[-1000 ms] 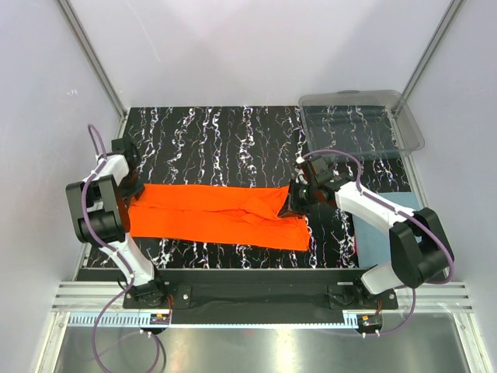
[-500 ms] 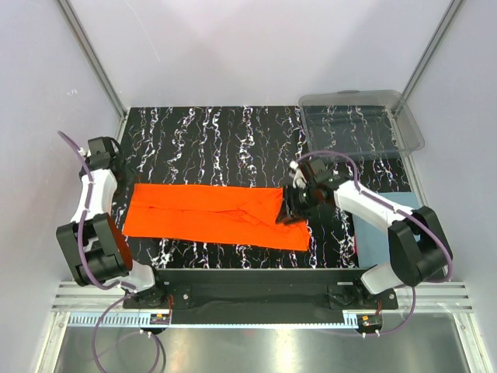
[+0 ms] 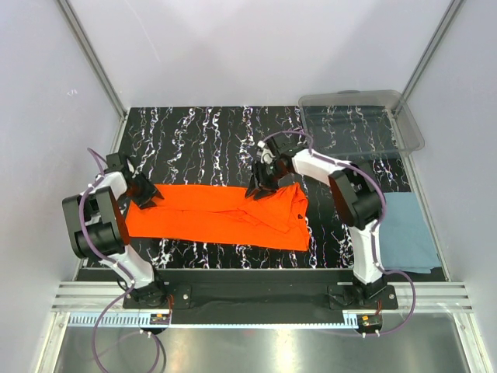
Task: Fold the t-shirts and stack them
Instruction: Fold the tshirt
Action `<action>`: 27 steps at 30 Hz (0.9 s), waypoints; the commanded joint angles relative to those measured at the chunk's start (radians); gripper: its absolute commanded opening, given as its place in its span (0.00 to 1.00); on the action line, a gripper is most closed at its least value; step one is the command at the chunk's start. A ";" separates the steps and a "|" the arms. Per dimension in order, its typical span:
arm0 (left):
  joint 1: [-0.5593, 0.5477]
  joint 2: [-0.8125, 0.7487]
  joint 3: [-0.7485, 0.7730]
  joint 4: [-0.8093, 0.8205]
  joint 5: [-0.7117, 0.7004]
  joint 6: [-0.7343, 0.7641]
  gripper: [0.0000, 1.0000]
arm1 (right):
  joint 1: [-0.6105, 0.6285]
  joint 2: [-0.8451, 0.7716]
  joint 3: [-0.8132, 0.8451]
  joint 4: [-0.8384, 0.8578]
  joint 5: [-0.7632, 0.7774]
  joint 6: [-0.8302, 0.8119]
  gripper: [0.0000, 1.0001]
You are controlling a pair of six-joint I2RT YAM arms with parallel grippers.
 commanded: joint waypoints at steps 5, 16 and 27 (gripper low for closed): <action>0.008 0.039 0.018 0.065 0.037 0.010 0.44 | 0.026 0.081 0.071 -0.007 -0.050 0.027 0.47; 0.015 0.026 0.013 0.064 0.018 0.013 0.44 | 0.058 -0.084 -0.112 -0.007 -0.056 0.010 0.44; 0.013 -0.037 0.039 0.056 0.074 0.007 0.44 | -0.067 -0.428 -0.285 -0.141 0.564 0.040 0.65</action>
